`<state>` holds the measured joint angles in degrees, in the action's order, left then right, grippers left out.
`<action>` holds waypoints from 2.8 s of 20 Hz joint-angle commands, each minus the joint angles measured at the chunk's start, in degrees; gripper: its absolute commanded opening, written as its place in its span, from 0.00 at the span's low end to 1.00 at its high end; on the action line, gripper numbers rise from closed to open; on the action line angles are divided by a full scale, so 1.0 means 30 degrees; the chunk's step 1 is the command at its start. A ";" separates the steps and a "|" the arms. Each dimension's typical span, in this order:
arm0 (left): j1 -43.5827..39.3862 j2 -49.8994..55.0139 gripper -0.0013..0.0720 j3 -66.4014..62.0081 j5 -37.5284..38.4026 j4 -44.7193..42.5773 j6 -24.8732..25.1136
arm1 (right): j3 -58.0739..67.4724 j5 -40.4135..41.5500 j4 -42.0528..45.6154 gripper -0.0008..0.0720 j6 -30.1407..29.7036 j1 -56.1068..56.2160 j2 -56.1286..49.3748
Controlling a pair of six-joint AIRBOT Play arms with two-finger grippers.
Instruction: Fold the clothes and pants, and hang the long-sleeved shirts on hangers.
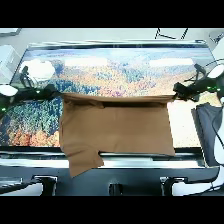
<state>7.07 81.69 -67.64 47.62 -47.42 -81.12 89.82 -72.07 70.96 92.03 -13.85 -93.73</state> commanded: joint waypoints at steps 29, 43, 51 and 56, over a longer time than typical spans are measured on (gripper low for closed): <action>0.0714 0.3738 0.05 0.0459 0.7817 -0.2528 -0.0153 | -0.1872 -0.3381 0.2688 0.06 -0.0095 -0.0255 -0.1916; 0.2637 -0.2397 0.72 0.7264 1.0455 -0.3942 0.1843 | -0.6535 -0.6980 0.2667 0.78 -0.0787 -0.4590 0.2936; 0.0386 -0.3818 0.62 1.3194 0.5945 -0.0117 0.3555 | -0.8757 -0.6710 0.2565 0.76 -0.1107 -0.4583 0.4102; -0.0379 -0.3723 0.24 1.3187 0.5537 -0.0262 0.3563 | -0.9763 -0.5595 0.3038 0.77 -0.1086 -0.4583 0.4102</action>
<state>7.09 70.63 -28.80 65.87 -48.49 -70.83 62.76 -90.94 78.89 88.71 -27.55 -81.58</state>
